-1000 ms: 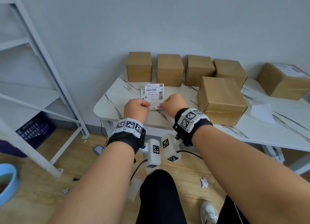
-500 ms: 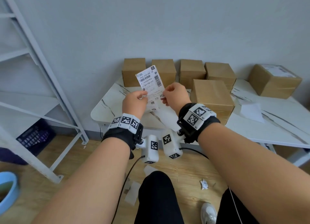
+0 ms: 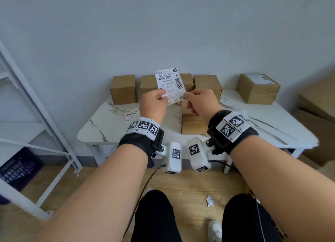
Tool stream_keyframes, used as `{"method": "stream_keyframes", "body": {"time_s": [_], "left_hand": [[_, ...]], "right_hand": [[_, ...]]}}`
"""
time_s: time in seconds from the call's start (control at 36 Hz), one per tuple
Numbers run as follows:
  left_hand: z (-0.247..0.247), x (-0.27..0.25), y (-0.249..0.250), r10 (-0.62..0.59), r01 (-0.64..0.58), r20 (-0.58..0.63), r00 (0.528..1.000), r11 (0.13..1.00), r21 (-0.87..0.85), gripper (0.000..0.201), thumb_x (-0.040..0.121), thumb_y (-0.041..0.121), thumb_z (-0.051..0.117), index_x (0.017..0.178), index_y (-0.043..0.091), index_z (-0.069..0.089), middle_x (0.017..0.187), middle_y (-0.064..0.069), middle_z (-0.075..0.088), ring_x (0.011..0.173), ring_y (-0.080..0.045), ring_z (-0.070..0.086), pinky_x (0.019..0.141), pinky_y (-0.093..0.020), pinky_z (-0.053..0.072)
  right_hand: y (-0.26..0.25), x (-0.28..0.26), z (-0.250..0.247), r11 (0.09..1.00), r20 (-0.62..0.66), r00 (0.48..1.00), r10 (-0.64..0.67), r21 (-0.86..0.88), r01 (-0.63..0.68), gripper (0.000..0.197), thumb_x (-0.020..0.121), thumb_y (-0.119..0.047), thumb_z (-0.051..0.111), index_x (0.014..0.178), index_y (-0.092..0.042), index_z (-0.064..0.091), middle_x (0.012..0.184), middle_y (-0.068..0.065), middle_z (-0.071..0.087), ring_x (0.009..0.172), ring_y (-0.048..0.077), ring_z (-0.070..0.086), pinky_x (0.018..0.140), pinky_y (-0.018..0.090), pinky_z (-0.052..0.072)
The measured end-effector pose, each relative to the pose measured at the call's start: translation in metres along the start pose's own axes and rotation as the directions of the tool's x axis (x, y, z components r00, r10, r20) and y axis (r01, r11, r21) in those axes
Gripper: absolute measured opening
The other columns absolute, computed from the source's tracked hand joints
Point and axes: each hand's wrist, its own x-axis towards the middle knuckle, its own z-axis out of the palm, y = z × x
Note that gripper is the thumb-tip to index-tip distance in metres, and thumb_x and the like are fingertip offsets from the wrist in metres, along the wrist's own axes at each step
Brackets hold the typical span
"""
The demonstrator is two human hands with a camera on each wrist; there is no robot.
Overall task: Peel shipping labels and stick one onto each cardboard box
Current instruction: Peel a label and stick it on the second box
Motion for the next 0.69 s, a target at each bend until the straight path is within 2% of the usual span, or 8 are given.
{"method": "stream_keyframes", "body": {"time_s": [0.14,0.22,0.36,0.47,0.53,0.61,0.69], "left_hand": [[0.029,-0.010,0.013,0.054,-0.058,0.057,0.997,0.995,0.077,0.031,0.088,0.009,0.059,0.118,0.013,0.067,0.118,-0.006,0.067,0.105,-0.016,0.063,0.093,-0.027,0.050],[0.044,-0.016,0.017,0.087,-0.101,0.101,0.991,0.984,0.143,0.030,0.089,0.012,0.059,0.118,0.015,0.067,0.120,-0.005,0.066,0.107,-0.018,0.062,0.093,-0.027,0.049],[0.065,-0.023,0.018,0.157,-0.202,0.165,0.974,0.932,0.301,0.031,0.093,0.018,0.053,0.122,0.014,0.063,0.126,-0.006,0.060,0.112,-0.021,0.058,0.088,-0.023,0.042],[0.078,-0.029,0.015,0.203,-0.264,0.182,0.962,0.859,0.438,0.033,0.093,0.025,0.052,0.122,0.014,0.062,0.123,-0.007,0.053,0.117,-0.023,0.048,0.093,-0.030,0.041],[0.081,-0.032,0.015,0.232,-0.290,0.178,0.956,0.819,0.495,0.032,0.092,0.027,0.053,0.121,0.015,0.062,0.122,-0.006,0.050,0.119,-0.024,0.042,0.096,-0.032,0.039],[0.083,-0.034,0.017,0.329,-0.384,0.199,0.923,0.744,0.547,0.029,0.091,0.026,0.056,0.117,0.015,0.063,0.120,-0.004,0.052,0.116,-0.025,0.042,0.099,-0.033,0.037],[0.087,-0.035,0.021,0.387,-0.468,0.264,0.883,0.714,0.521,0.023,0.092,0.021,0.055,0.112,0.015,0.066,0.119,-0.003,0.058,0.116,-0.023,0.044,0.099,-0.032,0.036]], "right_hand": [[0.011,-0.004,-0.034,0.999,-0.067,0.997,0.027,-0.026,-0.029,0.021,0.091,-0.017,0.060,0.070,-0.015,0.064,0.064,-0.001,0.058,0.051,0.011,0.045,0.048,0.022,0.037],[0.018,-0.006,-0.049,0.996,-0.083,0.994,0.076,-0.045,-0.080,0.023,0.087,-0.012,0.061,0.065,-0.014,0.061,0.064,0.000,0.057,0.052,0.012,0.044,0.048,0.023,0.035],[0.032,-0.008,-0.067,0.990,-0.091,0.986,0.140,-0.018,-0.142,0.011,0.086,-0.010,0.061,0.080,-0.003,0.067,0.061,0.000,0.054,0.051,0.011,0.043,0.044,0.019,0.033],[0.043,-0.006,-0.075,0.977,-0.064,0.975,0.215,0.021,-0.214,0.015,0.086,-0.013,0.065,0.071,-0.010,0.065,0.061,0.002,0.055,0.051,0.014,0.043,0.044,0.022,0.033],[0.048,-0.005,-0.077,0.968,-0.061,0.967,0.248,0.049,-0.245,0.015,0.085,-0.014,0.067,0.071,-0.009,0.066,0.061,0.003,0.055,0.049,0.014,0.044,0.045,0.023,0.034],[0.053,-0.004,-0.079,0.958,-0.053,0.959,0.278,0.086,-0.273,0.013,0.085,-0.014,0.067,0.076,-0.006,0.067,0.061,0.003,0.055,0.049,0.014,0.044,0.046,0.022,0.035],[0.055,-0.002,-0.081,0.951,-0.051,0.953,0.297,0.109,-0.290,0.013,0.086,-0.015,0.067,0.084,-0.003,0.069,0.062,0.004,0.055,0.050,0.014,0.044,0.048,0.022,0.037]]}}
